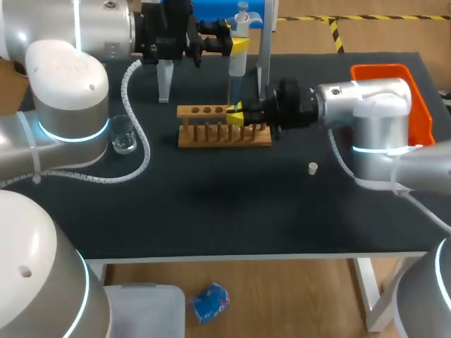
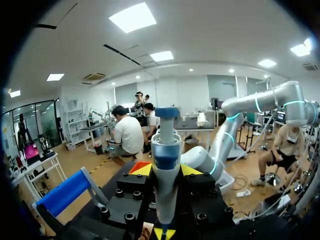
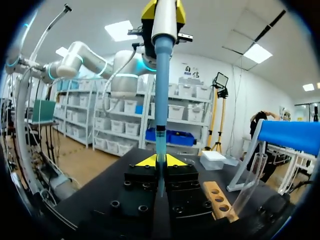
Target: Invert the test tube, pick up the pipette, mount the tip to pipette, aspirate from beaker and dispense into the tube, eject the tip, return the pipette, and cap with the stopper.
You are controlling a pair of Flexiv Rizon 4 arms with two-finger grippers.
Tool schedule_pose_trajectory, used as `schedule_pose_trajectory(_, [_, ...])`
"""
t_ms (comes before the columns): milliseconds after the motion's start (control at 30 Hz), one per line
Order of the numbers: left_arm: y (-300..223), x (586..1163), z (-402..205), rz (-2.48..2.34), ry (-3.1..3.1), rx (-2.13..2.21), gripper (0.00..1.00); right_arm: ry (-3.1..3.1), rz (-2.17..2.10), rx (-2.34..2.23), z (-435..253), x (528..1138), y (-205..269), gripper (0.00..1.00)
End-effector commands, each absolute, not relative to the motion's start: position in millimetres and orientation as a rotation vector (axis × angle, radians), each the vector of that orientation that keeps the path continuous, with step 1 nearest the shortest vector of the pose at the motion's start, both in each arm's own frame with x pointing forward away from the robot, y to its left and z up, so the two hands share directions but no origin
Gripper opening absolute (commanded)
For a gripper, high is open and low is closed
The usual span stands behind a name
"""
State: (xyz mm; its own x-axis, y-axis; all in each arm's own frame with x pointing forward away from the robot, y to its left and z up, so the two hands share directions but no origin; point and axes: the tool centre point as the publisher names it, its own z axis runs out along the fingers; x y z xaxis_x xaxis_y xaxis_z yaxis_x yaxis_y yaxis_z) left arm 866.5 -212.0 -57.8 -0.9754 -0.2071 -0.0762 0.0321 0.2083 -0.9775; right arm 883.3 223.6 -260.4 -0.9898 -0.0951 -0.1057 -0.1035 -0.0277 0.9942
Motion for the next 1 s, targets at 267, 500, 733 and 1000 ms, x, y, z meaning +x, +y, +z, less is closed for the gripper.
schedule_pose_trajectory(267, [-211, 866, -61, -1.860, 2.285, -0.166, 0.00, 2.152, 2.343, -0.165, -256, 882, 224, 0.00])
schedule_pose_trajectory(500, [-211, 866, -61, -1.860, 2.285, -0.166, 0.00, 2.159, 2.321, -0.188, -252, 884, 225, 0.00])
schedule_pose_trajectory(733, [-211, 866, -61, -1.860, 2.285, -0.166, 0.00, 2.165, 2.283, -0.221, -247, 885, 225, 0.00])
schedule_pose_trajectory(1000, [-211, 866, -61, -1.860, 2.285, -0.166, 0.00, 2.169, 2.206, -0.284, -244, 885, 225, 0.00])
